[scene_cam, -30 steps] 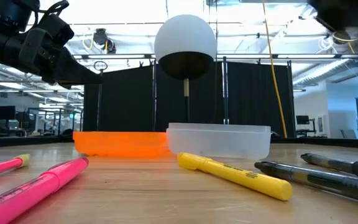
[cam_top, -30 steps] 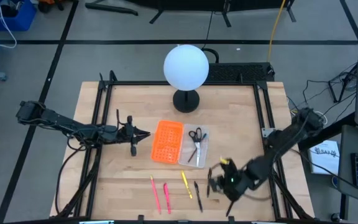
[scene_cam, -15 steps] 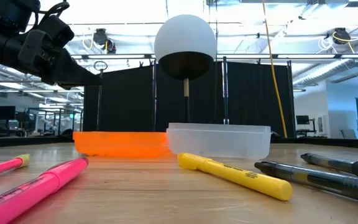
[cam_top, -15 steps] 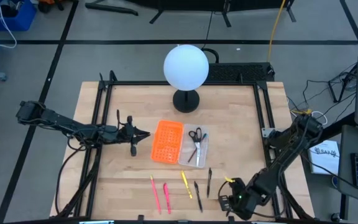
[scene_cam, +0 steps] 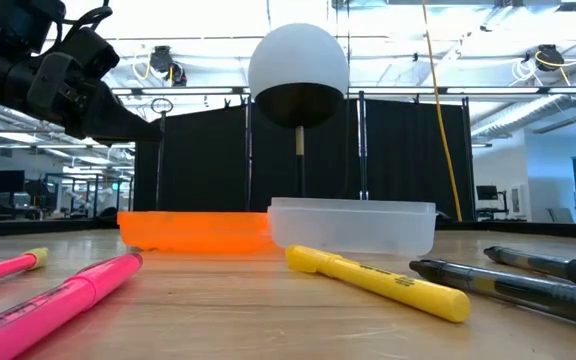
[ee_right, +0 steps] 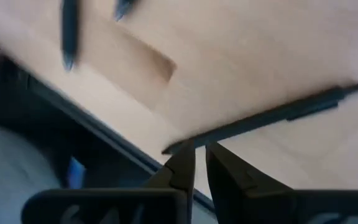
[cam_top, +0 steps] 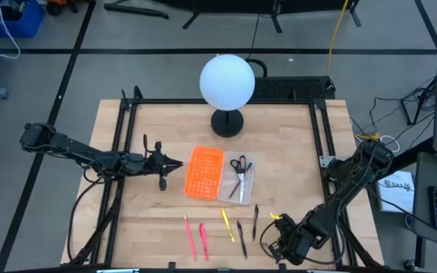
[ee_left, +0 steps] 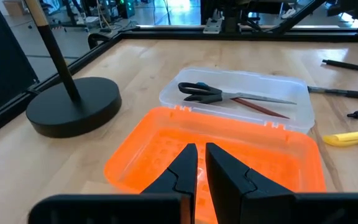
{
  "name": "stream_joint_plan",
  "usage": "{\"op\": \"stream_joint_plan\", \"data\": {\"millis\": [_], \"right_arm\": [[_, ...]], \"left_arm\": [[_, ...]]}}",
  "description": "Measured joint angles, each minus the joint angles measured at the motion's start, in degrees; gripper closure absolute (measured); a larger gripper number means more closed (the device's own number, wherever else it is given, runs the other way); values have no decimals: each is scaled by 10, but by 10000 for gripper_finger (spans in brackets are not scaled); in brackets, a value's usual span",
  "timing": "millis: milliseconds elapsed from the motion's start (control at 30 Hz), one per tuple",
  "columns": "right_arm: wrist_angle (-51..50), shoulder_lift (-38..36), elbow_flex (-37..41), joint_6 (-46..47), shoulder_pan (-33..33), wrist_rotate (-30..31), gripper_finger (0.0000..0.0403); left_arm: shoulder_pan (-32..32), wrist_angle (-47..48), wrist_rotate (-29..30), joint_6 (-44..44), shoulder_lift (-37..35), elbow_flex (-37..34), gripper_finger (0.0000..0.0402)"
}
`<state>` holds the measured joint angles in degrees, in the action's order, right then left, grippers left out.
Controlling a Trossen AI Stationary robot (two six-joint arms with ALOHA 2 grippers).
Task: Pick & place school supplies into a supply box
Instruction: Put the right black pen into the pencil box
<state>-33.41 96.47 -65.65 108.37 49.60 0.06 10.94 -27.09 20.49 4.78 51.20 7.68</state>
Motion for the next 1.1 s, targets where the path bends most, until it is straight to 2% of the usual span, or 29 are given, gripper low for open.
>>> {"op": "stream_joint_plan", "data": {"millis": [167, 400, 467, 633, 767, 867, 1100], "right_arm": [[-7, 0, 0, -164, -10, 61, 393], [-9, -4, -1, -434, -50, 87, 402], [-23, -4, -1, -534, -63, 59, 402], [-43, -4, -1, -772, -76, -63, 402], [-114, -5, -27, -833, -79, -75, 402], [-180, -6, -62, -862, -79, -43, 402], [-168, -6, -123, -982, -79, -11, 403]], "left_arm": [[0, 0, 1, -3, 0, 0, 360], [0, -24, 4, -42, 0, 0, 360], [0, -26, 4, -44, 0, 0, 360], [0, -30, 5, -71, 0, 0, 360], [0, -36, 6, -99, 0, 0, 360], [0, -36, 6, -91, 0, 0, 360], [0, -37, 5, -34, 0, 0, 360]]}}
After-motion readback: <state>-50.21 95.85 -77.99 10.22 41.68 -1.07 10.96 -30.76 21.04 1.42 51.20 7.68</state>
